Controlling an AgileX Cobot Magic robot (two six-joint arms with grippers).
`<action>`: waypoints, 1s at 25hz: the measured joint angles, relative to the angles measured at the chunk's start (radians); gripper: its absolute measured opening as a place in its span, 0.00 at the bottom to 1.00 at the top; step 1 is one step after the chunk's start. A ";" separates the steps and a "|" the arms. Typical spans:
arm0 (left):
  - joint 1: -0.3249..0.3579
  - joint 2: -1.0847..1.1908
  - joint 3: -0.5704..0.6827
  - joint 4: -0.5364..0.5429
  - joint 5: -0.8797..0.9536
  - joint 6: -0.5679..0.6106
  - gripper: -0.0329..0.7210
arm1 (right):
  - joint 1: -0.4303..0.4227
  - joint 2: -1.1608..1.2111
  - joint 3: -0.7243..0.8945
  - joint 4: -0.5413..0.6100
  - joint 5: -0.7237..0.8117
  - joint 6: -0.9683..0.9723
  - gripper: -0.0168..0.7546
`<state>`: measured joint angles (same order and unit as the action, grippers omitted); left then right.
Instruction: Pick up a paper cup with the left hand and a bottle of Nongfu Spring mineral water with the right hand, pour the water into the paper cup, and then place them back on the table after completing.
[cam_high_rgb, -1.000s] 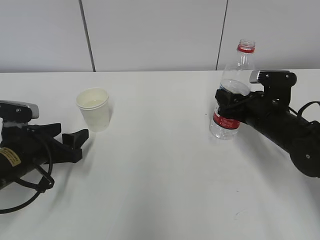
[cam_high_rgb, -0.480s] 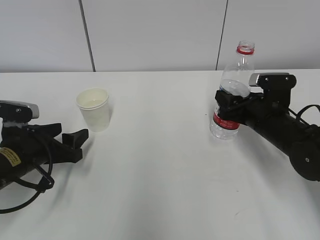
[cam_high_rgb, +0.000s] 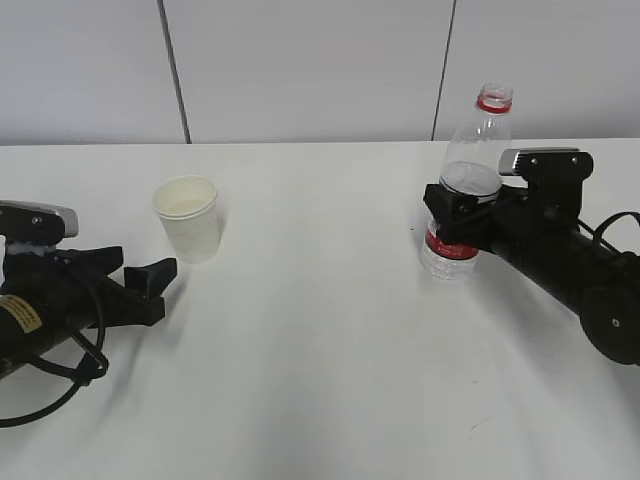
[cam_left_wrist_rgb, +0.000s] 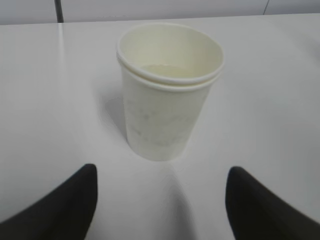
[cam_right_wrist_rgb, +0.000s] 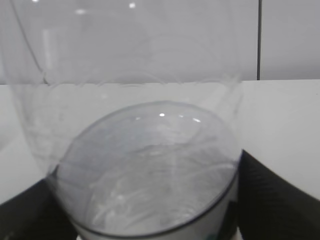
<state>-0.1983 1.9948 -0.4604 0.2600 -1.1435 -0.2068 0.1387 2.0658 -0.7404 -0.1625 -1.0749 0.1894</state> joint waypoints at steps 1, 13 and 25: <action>0.000 0.000 0.000 0.000 0.000 0.000 0.69 | 0.000 0.000 0.000 0.000 0.000 0.000 0.82; 0.000 0.000 0.000 0.000 0.000 0.000 0.69 | 0.000 -0.058 0.112 0.001 0.004 -0.024 0.82; 0.000 0.000 0.000 0.013 0.000 0.000 0.69 | 0.000 -0.059 0.113 -0.011 0.002 -0.034 0.80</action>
<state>-0.1983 1.9948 -0.4604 0.2729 -1.1435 -0.2068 0.1387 2.0066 -0.6274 -0.1739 -1.0731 0.1554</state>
